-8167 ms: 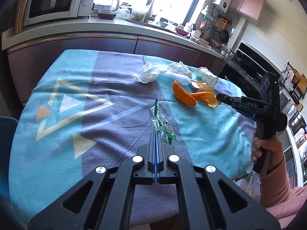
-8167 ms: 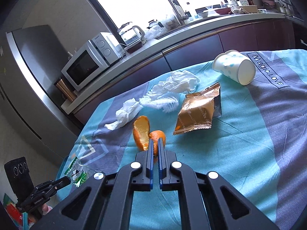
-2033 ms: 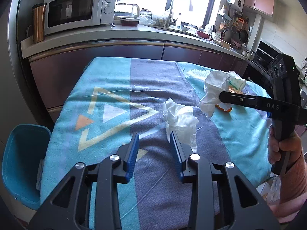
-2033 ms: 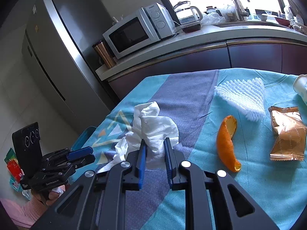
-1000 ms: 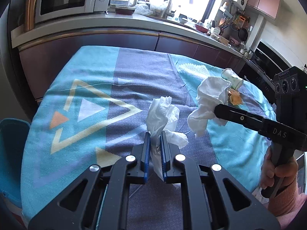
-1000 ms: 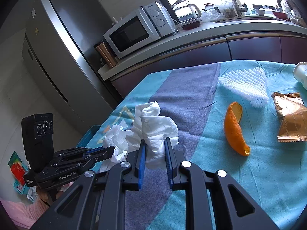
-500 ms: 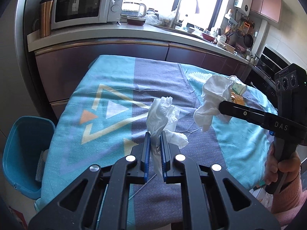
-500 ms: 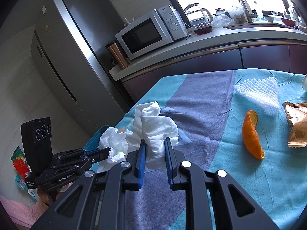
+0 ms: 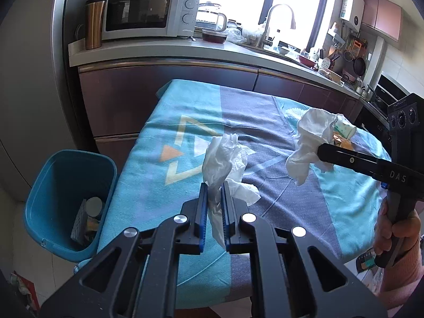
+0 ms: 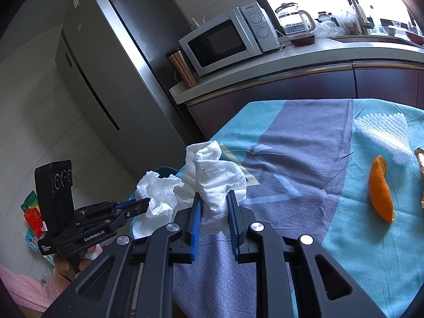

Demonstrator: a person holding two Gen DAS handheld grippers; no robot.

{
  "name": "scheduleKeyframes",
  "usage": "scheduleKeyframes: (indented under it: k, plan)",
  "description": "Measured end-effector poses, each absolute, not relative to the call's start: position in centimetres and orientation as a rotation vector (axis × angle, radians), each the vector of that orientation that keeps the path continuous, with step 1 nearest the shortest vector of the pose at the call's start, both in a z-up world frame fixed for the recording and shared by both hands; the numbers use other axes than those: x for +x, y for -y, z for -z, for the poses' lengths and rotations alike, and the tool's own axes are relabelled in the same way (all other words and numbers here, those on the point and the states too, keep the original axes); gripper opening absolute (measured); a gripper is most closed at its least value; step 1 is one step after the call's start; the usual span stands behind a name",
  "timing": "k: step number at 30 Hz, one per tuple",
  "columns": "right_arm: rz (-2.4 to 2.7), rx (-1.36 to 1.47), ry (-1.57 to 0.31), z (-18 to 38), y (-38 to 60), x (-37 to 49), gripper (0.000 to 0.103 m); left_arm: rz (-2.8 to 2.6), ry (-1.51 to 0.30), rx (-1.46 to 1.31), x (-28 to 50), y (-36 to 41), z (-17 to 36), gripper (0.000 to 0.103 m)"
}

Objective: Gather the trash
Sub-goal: 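Carry both tissues to the teal bin and open both tools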

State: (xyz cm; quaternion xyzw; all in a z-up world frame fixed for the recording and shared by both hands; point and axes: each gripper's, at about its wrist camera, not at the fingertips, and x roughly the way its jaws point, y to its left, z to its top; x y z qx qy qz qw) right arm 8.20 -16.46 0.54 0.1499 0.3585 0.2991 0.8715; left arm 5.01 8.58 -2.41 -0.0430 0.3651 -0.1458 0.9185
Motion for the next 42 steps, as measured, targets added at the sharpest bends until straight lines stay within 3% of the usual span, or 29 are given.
scheduleKeyframes:
  k: [42]
  plan:
    - [-0.791, 0.246, -0.807, 0.3, 6.7, 9.9, 0.018, 0.115, -0.685, -0.166, 2.8, -17.2, 1.2, 0.01]
